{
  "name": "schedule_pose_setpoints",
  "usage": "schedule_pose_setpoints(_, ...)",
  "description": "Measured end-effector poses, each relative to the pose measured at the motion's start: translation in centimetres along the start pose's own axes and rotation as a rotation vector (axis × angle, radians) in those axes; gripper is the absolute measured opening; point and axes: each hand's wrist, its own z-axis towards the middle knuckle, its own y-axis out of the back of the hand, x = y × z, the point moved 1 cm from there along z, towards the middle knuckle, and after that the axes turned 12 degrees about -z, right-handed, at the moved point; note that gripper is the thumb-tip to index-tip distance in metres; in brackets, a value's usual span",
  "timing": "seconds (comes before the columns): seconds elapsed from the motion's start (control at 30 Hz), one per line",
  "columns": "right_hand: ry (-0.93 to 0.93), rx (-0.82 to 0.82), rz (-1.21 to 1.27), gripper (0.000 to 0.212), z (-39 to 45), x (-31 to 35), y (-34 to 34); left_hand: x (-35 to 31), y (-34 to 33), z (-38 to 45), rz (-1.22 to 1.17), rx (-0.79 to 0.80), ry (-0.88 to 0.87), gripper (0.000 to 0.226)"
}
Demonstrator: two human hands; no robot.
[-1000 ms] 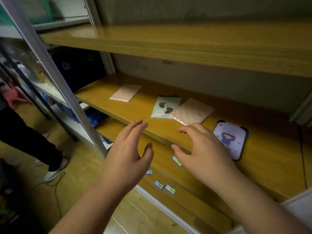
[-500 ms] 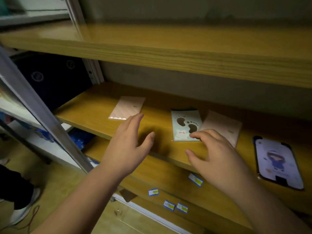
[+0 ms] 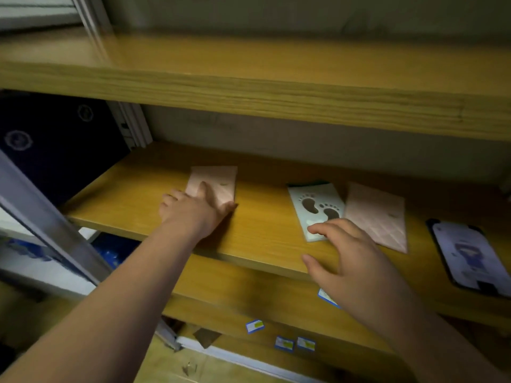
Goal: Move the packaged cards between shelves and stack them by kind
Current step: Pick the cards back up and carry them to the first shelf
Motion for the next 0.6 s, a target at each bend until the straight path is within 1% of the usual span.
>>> schedule_pose_setpoints(0.13, -0.022, -0.007, -0.017, 0.043, 0.0, 0.1, -0.1, -0.2, 0.1, 0.2, -0.063, -0.048, -0.106, 0.103)
schedule_pose_setpoints(0.2, -0.040, -0.013, -0.019, 0.043, 0.0, 0.0, -0.2, -0.1, 0.6, 0.3, -0.156, -0.064, -0.118, 0.108)
schedule_pose_setpoints(0.27, -0.058, -0.011, -0.018, 0.043, -0.1, -0.1, -0.4, -0.1, 1.3, 0.4, -0.230, -0.035, -0.144, 0.110)
schedule_pose_setpoints(0.33, -0.078, -0.010, -0.014, 0.044, -0.3, -0.3, -0.7, 0.3, 1.9, 0.4, -0.390, -0.012, -0.129, 0.107)
schedule_pose_setpoints(0.4, -0.099, -0.008, -0.020, 0.045, -0.5, -0.6, -0.8, 0.8, 2.1, 0.3, -0.566, -0.038, -0.169, 0.096)
schedule_pose_setpoints(0.47, -0.121, -0.004, -0.030, 0.046, -0.5, -1.0, -0.9, 1.0, 1.8, -0.3, -0.800, -0.014, -0.240, 0.082)
schedule_pose_setpoints(0.53, -0.145, -0.009, -0.051, 0.046, 0.0, -1.4, -0.9, 1.0, 1.3, -1.3, -1.072, 0.084, -0.235, 0.065)
schedule_pose_setpoints(0.6, -0.169, -0.023, -0.091, 0.048, 1.0, -1.5, -1.0, 1.0, 1.0, -2.3, -1.223, 0.170, -0.211, 0.045)
